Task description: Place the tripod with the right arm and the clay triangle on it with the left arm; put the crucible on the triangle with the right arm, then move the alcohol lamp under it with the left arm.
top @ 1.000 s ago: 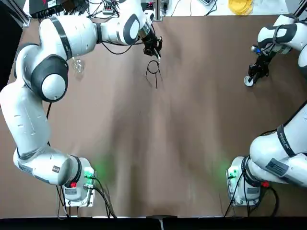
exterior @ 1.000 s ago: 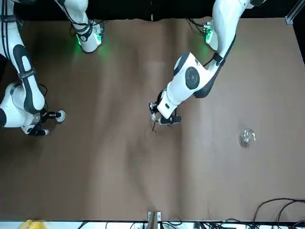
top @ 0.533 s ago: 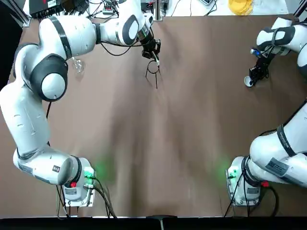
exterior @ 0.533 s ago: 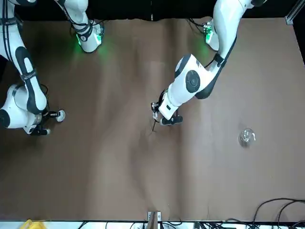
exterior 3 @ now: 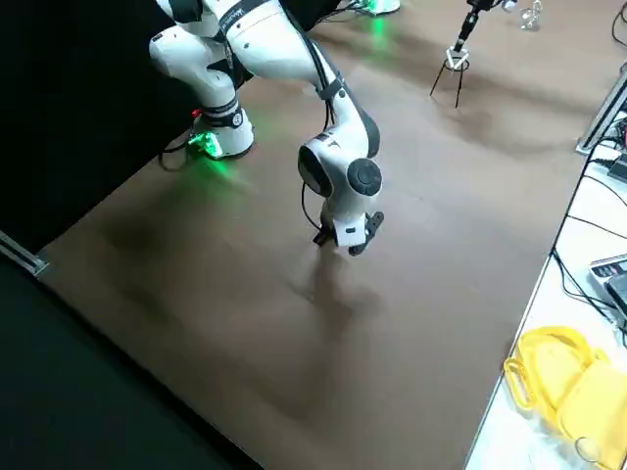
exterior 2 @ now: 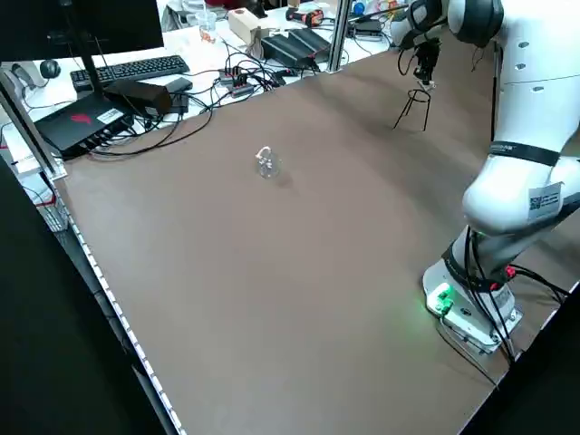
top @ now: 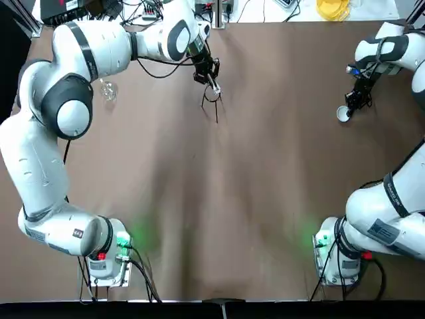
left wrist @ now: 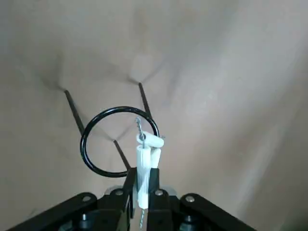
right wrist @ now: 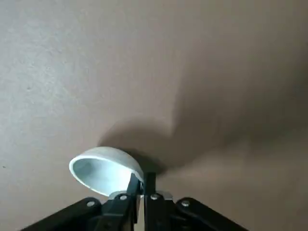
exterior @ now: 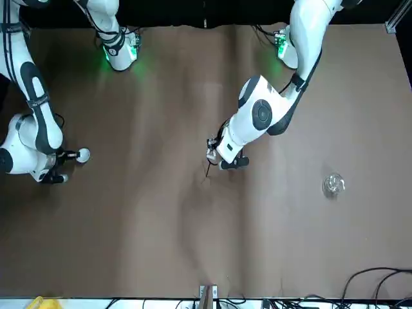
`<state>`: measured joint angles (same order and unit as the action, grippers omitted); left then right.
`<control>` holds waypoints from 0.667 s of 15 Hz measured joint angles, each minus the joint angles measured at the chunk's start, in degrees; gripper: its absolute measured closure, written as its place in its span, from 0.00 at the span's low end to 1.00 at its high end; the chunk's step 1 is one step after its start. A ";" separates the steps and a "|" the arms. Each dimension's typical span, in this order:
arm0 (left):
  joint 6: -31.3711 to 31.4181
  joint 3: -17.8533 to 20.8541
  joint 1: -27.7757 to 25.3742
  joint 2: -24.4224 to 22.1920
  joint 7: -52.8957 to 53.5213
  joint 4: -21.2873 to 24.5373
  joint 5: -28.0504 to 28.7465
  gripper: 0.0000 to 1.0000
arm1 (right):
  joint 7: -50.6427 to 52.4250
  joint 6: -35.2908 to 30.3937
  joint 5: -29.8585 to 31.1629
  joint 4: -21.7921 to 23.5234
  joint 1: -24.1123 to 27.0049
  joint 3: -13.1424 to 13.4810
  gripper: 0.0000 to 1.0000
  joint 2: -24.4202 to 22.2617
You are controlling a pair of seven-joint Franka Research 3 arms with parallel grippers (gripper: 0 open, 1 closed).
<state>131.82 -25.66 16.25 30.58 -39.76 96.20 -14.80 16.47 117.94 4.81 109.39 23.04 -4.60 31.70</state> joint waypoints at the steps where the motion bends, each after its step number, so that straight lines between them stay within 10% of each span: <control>1: -0.03 0.05 -0.02 0.00 0.00 0.10 0.00 0.87 | -0.08 0.00 0.02 -0.26 -0.23 -0.01 0.93 0.00; 10: -1.61 0.21 -0.68 0.00 0.19 0.74 0.00 0.87 | -5.12 -0.17 -0.05 -3.39 -5.51 -0.69 0.94 0.10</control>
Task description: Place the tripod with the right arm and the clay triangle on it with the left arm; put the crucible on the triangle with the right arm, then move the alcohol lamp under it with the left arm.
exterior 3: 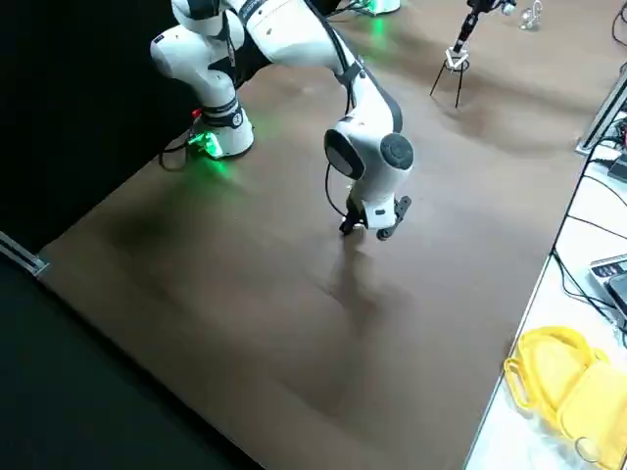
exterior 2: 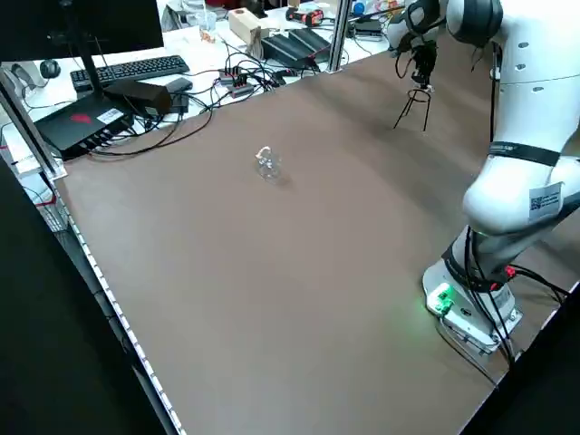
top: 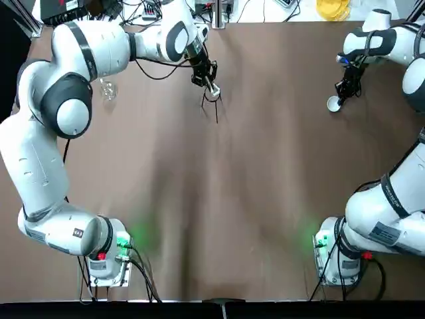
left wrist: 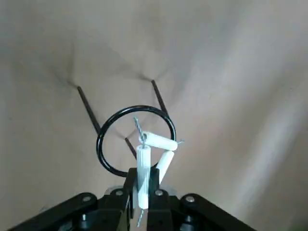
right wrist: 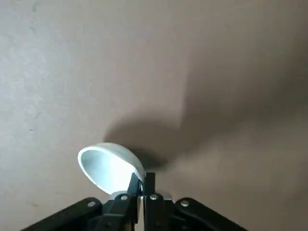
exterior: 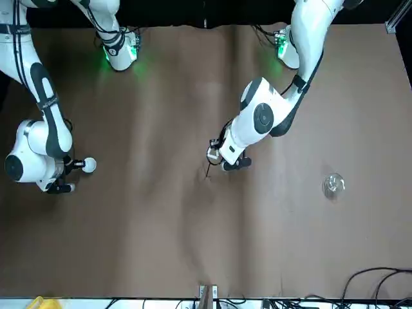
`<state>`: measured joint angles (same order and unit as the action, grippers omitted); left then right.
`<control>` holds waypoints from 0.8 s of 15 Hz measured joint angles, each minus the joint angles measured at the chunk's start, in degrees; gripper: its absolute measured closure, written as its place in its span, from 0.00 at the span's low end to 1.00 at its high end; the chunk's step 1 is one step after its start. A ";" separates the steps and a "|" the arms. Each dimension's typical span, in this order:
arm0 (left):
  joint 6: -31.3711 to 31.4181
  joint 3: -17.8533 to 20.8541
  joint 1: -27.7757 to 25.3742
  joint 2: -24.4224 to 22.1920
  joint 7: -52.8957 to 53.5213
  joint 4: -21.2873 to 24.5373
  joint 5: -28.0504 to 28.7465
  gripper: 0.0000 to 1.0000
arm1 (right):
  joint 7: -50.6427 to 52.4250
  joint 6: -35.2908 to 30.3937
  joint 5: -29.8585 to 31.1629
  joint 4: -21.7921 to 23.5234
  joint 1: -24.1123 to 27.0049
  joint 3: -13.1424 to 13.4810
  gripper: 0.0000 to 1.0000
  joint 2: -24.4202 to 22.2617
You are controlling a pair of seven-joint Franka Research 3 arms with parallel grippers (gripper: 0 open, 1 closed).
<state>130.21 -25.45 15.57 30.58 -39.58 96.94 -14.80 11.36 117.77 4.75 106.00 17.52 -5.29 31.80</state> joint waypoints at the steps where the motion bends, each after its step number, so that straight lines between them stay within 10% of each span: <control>1: -0.39 0.01 0.00 0.00 0.11 0.02 0.00 0.87 | 0.00 -1.97 -0.15 -1.21 -0.20 -0.16 0.94 0.01; 12: -3.55 0.40 -0.82 0.00 1.33 0.21 0.10 0.87 | -20.10 -24.05 -12.96 -19.99 -15.17 -1.11 0.94 -3.85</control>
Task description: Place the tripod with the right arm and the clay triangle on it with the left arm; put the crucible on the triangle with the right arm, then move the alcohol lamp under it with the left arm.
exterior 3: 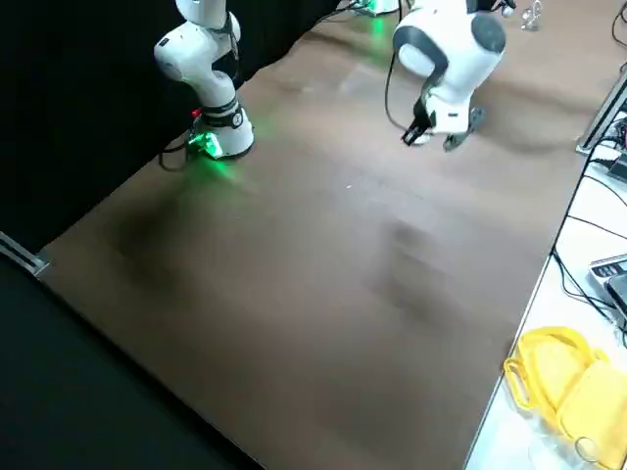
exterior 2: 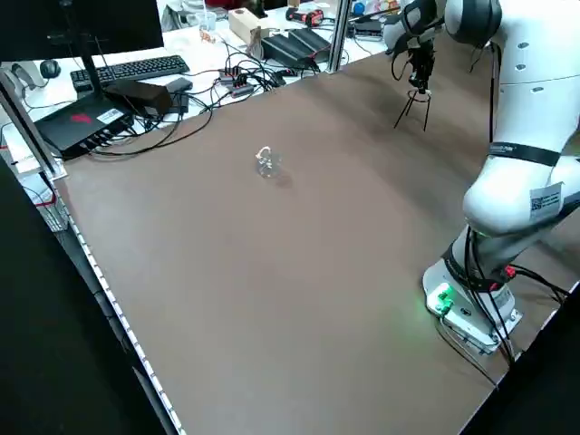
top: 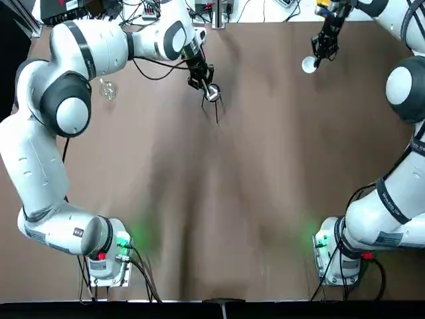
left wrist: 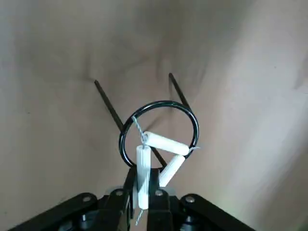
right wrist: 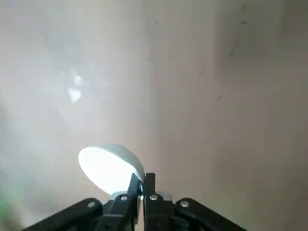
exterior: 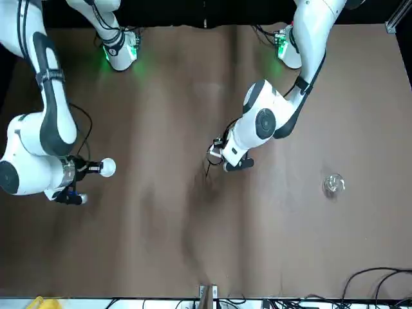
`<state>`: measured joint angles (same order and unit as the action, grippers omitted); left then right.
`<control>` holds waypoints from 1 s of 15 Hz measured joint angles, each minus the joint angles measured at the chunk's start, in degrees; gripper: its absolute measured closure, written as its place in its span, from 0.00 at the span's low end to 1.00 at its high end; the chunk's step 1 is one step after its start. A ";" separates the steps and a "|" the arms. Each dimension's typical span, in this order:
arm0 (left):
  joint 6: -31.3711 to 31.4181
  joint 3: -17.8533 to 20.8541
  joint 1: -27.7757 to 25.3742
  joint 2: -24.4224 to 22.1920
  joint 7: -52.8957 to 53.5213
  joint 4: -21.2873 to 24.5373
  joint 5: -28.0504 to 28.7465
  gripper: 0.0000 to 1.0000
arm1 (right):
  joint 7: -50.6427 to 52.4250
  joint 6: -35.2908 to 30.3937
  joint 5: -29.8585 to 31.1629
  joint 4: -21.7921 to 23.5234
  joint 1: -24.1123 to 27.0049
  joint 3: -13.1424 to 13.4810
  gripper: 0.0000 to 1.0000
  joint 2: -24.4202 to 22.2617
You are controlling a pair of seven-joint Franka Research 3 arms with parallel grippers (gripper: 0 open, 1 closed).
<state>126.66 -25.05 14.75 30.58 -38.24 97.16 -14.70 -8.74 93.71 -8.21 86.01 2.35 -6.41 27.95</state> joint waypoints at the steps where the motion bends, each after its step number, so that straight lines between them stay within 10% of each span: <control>1: -0.01 0.00 0.00 0.00 0.00 0.03 0.00 0.87 | -2.76 -0.21 -0.09 -0.57 -1.42 -0.02 0.94 -0.33; 15: -0.05 0.00 0.03 0.00 0.60 0.38 0.01 0.78 | -8.86 -0.09 -2.09 -1.42 -5.62 0.17 0.94 -0.46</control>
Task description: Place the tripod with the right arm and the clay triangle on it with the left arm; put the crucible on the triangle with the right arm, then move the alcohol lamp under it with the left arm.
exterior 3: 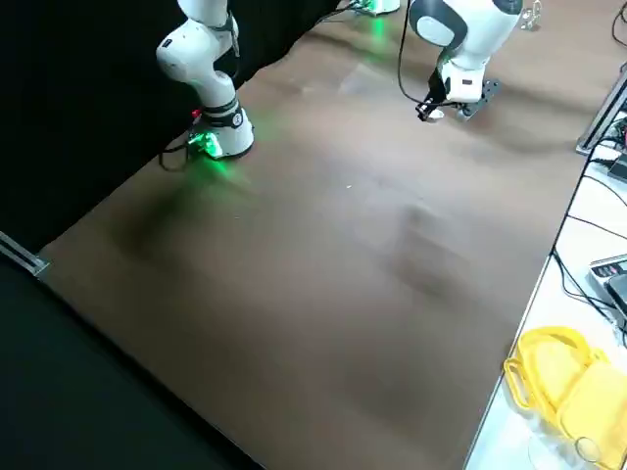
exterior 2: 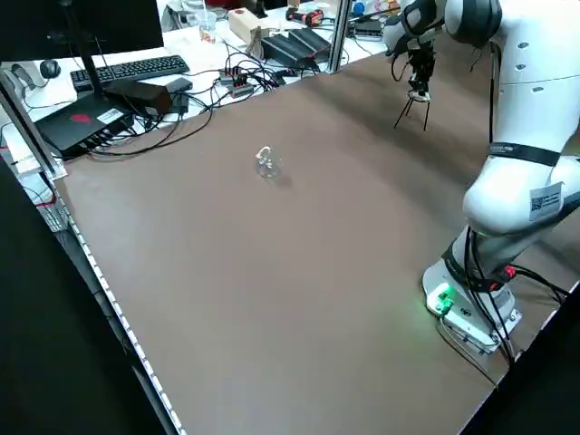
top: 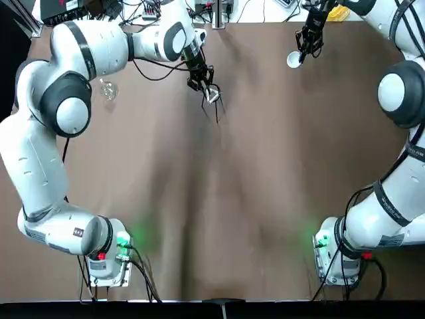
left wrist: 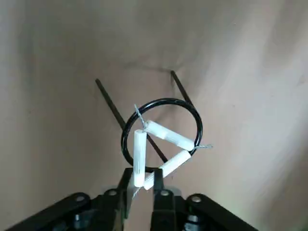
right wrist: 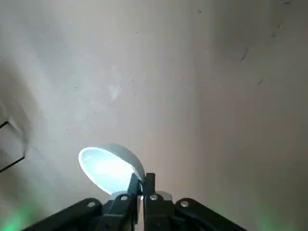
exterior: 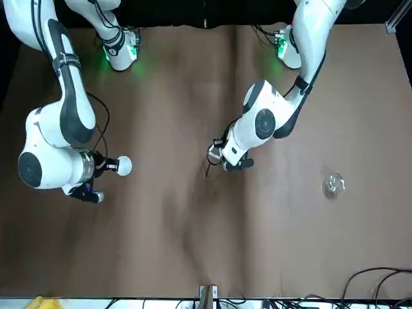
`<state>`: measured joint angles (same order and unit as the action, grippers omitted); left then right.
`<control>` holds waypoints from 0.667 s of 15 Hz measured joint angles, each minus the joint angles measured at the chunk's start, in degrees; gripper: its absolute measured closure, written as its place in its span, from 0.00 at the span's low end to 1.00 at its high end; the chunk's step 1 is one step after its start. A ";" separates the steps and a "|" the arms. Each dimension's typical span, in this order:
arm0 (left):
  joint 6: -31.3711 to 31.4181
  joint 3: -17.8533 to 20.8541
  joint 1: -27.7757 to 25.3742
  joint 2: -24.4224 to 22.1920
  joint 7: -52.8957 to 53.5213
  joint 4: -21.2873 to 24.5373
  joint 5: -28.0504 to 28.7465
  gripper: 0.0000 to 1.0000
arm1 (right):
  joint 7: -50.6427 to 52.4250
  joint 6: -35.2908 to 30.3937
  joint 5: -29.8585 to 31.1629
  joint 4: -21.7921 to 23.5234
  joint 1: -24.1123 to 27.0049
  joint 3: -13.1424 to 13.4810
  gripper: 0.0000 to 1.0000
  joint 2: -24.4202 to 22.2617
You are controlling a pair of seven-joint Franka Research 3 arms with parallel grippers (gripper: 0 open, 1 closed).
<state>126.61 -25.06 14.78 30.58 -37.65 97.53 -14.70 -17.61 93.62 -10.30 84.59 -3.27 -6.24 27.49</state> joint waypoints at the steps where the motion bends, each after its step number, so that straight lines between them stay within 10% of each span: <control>1: 0.00 0.01 -0.03 -0.01 0.15 -0.07 0.20 0.74 | -0.34 0.05 -0.23 -0.21 -0.25 -0.07 0.94 0.00; 8: -12.79 0.69 -7.68 -7.78 1.52 -3.06 10.25 0.04 | -18.59 3.48 -7.04 -5.08 -11.43 -0.95 0.94 -0.02; 10: -14.26 0.81 -10.63 -9.27 2.21 -3.06 13.34 0.01 | -24.70 7.54 -9.21 -5.19 -14.74 -0.96 0.94 0.01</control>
<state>112.34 -24.25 4.15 21.31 -35.44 94.47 -1.35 -42.31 101.17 -19.50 79.41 -18.01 -7.20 27.50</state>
